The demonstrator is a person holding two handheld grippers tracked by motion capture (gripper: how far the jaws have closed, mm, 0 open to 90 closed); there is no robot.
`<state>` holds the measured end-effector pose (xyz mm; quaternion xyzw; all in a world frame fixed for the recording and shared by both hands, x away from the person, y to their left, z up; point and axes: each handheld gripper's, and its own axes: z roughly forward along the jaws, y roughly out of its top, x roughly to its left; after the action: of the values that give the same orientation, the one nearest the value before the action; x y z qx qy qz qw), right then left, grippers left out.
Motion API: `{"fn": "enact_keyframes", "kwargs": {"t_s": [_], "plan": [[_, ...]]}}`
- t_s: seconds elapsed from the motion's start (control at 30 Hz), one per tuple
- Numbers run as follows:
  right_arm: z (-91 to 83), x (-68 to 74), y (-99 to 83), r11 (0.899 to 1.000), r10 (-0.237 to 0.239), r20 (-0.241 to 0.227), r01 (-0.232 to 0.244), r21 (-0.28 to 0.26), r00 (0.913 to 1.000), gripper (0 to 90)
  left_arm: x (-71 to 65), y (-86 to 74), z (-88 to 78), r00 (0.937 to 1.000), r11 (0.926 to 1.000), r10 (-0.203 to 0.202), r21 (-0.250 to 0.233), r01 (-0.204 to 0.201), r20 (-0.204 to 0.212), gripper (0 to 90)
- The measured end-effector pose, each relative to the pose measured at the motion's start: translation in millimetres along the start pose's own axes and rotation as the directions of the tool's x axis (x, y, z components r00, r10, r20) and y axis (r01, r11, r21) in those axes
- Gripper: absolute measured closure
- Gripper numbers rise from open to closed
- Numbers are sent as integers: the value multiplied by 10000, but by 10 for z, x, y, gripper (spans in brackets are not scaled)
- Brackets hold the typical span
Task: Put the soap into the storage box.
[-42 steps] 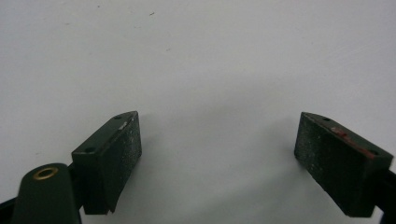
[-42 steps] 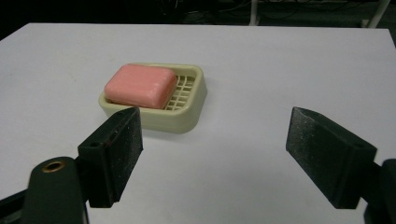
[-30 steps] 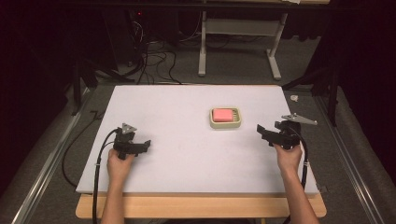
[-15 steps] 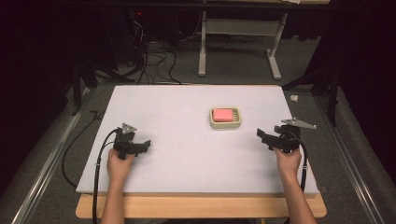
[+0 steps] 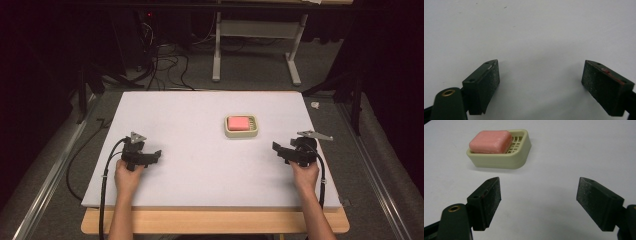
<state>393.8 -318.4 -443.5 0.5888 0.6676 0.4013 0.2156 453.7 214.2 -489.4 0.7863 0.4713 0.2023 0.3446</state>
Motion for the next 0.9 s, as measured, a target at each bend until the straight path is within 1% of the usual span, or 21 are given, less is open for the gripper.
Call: {"fn": "enact_keyframes", "kwargs": {"t_s": [0.13, 0.2, 0.37, 0.47, 0.9], "plan": [[50, 2, -55, 9998, -27, 40, 26, 181, 10000, 207, 0, 0, 0, 10000, 10000, 3, 2, -3, 0, 153], [85, 0, -93, 9995, 53, 61, -55, 304, 10000, 208, 0, 0, 0, 10000, 10000, 1, 1, -1, 0, 153], [135, 1, -140, 9991, 55, 123, -60, 411, 9999, 209, 0, 0, 0, 10000, 10000, 2, 0, -2, -1, 153], [156, 7, -155, 9989, -2, 160, -5, 458, 9999, 209, 0, 0, 0, 10000, 10000, 0, 0, 0, -1, 152], [275, 43, -231, 9947, -449, 584, 393, 947, 9973, 210, 0, 0, 0, 10000, 10000, 1, -1, -1, -3, 152]]}}
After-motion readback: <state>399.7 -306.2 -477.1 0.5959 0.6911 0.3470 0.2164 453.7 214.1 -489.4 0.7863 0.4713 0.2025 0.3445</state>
